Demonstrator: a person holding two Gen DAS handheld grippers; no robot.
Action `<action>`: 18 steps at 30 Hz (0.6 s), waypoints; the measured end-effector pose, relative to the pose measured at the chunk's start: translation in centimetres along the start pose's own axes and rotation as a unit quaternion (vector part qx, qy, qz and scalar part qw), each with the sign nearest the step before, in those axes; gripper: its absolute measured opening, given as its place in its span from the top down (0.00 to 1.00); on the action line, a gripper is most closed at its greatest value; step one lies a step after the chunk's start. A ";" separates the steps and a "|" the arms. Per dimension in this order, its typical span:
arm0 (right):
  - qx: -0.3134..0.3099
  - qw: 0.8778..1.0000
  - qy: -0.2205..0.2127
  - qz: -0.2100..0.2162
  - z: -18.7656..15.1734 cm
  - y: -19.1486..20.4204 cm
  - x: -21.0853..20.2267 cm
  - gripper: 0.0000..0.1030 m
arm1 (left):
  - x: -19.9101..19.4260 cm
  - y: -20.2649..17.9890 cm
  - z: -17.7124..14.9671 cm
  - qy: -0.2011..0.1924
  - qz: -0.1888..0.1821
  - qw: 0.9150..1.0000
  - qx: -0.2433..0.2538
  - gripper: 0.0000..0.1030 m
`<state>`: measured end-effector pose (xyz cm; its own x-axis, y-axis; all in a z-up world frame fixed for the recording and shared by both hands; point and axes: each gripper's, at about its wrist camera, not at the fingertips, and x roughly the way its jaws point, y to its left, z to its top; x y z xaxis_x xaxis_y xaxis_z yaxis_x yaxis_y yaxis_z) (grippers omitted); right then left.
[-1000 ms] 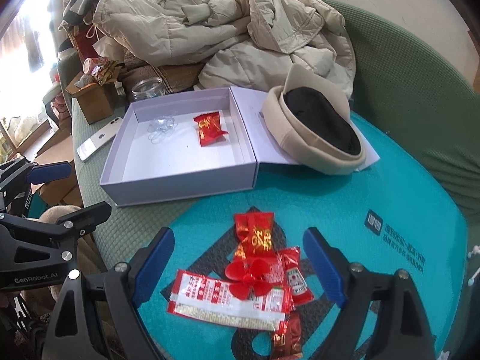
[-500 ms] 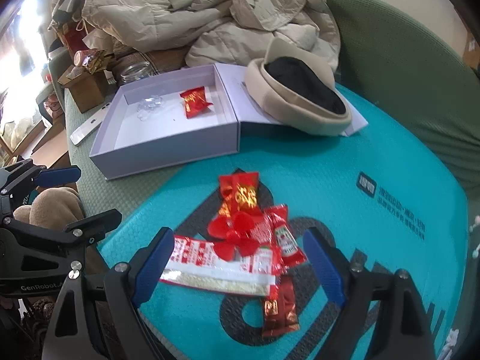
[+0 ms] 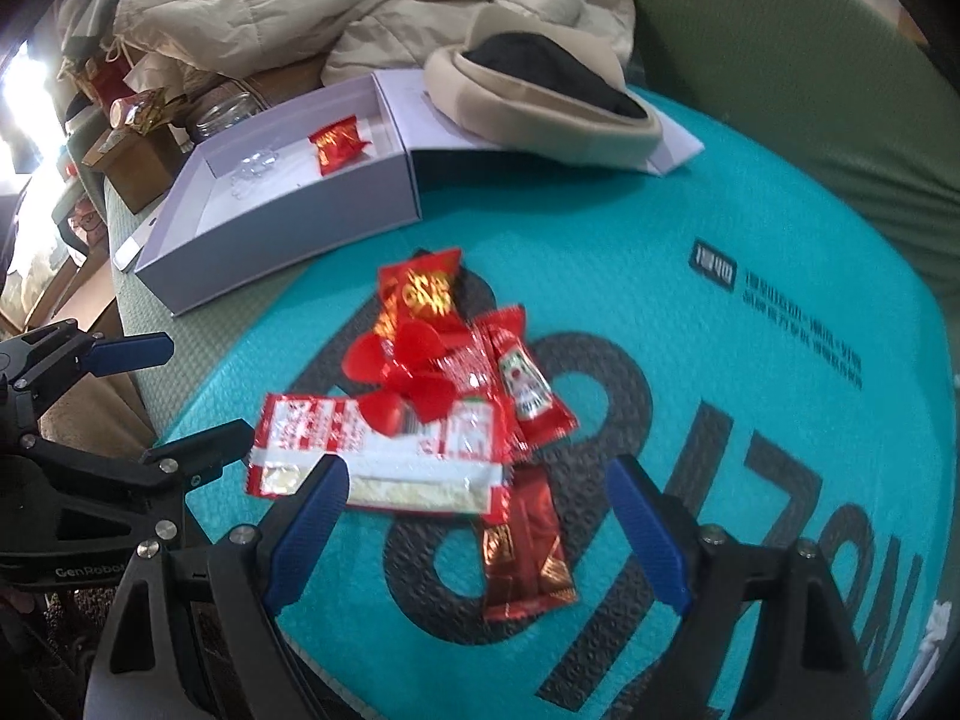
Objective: Organize objects
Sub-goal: 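Grasp the dark red chocolate packet with the right tool while the left tool approaches the long white-red packet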
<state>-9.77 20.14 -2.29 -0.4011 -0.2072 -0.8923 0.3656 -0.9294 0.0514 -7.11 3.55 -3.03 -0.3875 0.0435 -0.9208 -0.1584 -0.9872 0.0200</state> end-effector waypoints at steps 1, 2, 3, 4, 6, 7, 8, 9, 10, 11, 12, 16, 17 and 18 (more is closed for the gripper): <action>0.004 1.000 0.004 0.002 -0.2 -0.2 0.2 0.14 | 0.2 -0.2 0.0 0.002 -0.002 1.000 0.004 0.22; 0.008 1.000 0.008 0.006 -0.5 -0.6 0.4 0.14 | 0.4 -0.5 0.0 0.005 -0.005 1.000 0.010 0.22; 0.009 1.000 0.011 0.008 -0.7 -0.7 0.5 0.14 | 0.5 -0.9 0.0 0.007 -0.009 1.000 0.017 0.22; 0.010 1.000 0.014 0.010 -0.8 -0.9 0.6 0.14 | 0.7 -1.2 0.0 0.008 -0.012 1.000 0.022 0.22; 0.008 1.000 0.022 0.014 -1.4 -1.2 0.8 0.14 | 1.1 -1.9 0.0 0.017 -0.021 0.999 0.035 0.22; 0.007 1.000 0.026 0.016 -1.7 -1.4 1.0 0.14 | 1.4 -2.3 0.0 0.022 -0.027 0.998 0.043 0.22; 0.005 0.999 0.029 0.018 -1.9 -1.5 1.1 0.14 | 1.6 -2.7 0.0 0.027 -0.032 0.998 0.052 0.22; 0.005 0.999 0.032 0.019 -2.1 -1.7 1.3 0.14 | 1.8 -3.1 0.0 0.028 -0.033 0.997 0.061 0.22; 0.006 0.999 0.035 0.018 -2.3 -1.9 1.4 0.14 | 1.9 -3.4 0.1 0.029 -0.031 0.997 0.068 0.22; 0.007 0.999 0.037 0.018 -2.4 -2.0 1.5 0.14 | 2.1 -3.8 0.1 0.029 -0.030 0.996 0.076 0.22; 0.008 0.999 0.039 0.018 -2.6 -2.2 1.6 0.14 | 2.3 -4.1 0.2 0.031 -0.030 0.996 0.084 0.22; 0.012 0.999 0.042 0.018 -3.1 -2.8 1.7 0.14 | 2.6 -5.0 0.4 0.033 -0.038 0.993 0.105 0.22; 0.012 0.999 0.043 0.018 -3.1 -2.9 1.7 0.14 | 2.8 -5.2 0.5 0.034 -0.040 0.993 0.109 0.22; 0.009 0.999 0.045 0.018 -3.2 -3.0 1.8 0.14 | 3.0 -5.4 0.6 0.037 -0.043 0.992 0.116 0.22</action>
<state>-8.89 23.51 -5.50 -0.3105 -0.2132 -0.9263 0.3621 -0.9276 0.0921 -7.91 9.07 -5.66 -0.2969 0.1054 -0.9491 -0.3957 -0.9181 0.0219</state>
